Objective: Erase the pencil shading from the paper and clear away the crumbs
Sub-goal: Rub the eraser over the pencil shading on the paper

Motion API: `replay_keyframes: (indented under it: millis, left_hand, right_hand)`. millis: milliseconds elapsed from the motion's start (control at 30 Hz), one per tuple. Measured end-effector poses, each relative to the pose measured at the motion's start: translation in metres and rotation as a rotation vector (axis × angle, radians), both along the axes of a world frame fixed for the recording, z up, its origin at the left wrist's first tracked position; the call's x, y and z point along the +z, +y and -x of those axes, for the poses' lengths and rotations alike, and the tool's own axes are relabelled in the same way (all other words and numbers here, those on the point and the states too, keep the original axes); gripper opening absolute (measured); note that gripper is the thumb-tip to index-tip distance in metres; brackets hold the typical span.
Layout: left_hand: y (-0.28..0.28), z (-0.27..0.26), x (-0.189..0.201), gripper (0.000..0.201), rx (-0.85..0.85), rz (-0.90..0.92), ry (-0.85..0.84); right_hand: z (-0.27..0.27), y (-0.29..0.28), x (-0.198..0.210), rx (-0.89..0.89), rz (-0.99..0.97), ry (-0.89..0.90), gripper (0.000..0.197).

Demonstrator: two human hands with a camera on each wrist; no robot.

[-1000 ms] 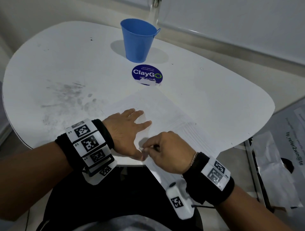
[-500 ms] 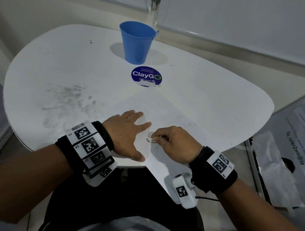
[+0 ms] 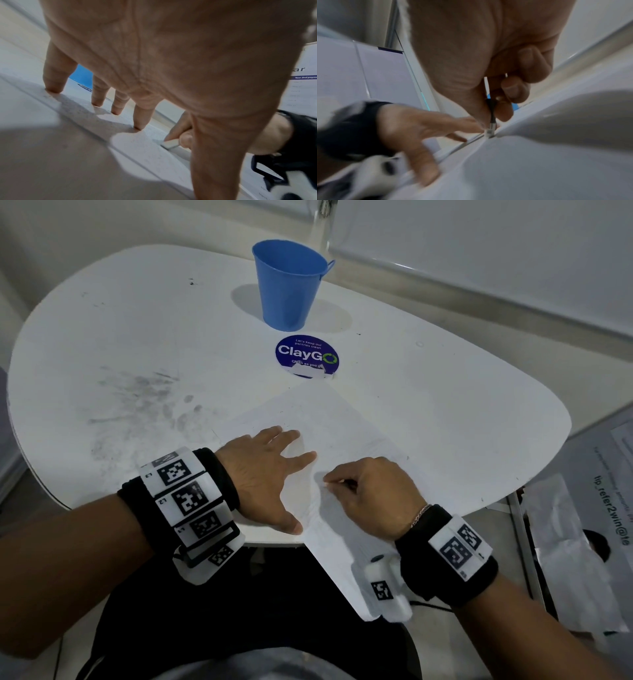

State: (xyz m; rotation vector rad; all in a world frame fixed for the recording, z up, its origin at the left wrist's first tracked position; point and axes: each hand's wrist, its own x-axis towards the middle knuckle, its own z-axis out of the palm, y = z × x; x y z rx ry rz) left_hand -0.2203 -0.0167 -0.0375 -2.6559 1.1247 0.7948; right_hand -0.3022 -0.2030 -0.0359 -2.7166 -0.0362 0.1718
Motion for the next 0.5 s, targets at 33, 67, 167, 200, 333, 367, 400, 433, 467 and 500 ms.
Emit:
replay_keyframes:
  millis: [33,67,167,200,333,367,400,433,467,500]
  left_hand:
    - [0.0,0.0,0.0,0.114,-0.001,-0.003,0.001]
    - [-0.001,0.0,0.0,0.114,-0.004,-0.008,0.001]
    - [-0.001,0.0,0.001,0.114,-0.003,-0.013,-0.002]
    - [-0.001,0.001,0.001,0.113,-0.002,-0.012,-0.004]
    - [-0.001,0.001,0.001,0.114,-0.003,-0.014,-0.005]
    - [-0.001,0.001,0.001,0.114,-0.004,-0.016,-0.005]
    - [-0.001,0.001,0.001,0.114,-0.005,-0.019,-0.006]
    - [-0.001,0.001,0.002,0.114,-0.005,-0.019,-0.007]
    - [-0.001,0.001,0.002,0.114,-0.003,-0.018,-0.006]
    - [-0.001,0.001,0.002,0.114,0.0,-0.017,-0.001]
  right_hand:
    - [0.003,0.005,0.001,0.05,0.002,0.028,0.018]
    - [0.007,0.011,0.002,0.105,-0.006,0.069,0.018]
    - [0.006,0.013,0.007,0.121,0.007,0.105,0.018]
    - [0.003,0.009,0.009,0.074,0.027,0.07,0.019]
    - [0.007,0.009,0.011,0.074,0.063,0.064,0.02]
    - [0.011,0.015,0.012,0.132,0.021,0.113,0.019]
    - [0.014,0.019,0.013,0.176,-0.019,0.155,0.017]
    - [0.014,0.021,0.014,0.189,-0.032,0.176,0.016]
    - [0.011,0.018,0.013,0.166,-0.024,0.167,0.017]
    - [0.006,0.013,0.012,0.116,-0.007,0.134,0.018]
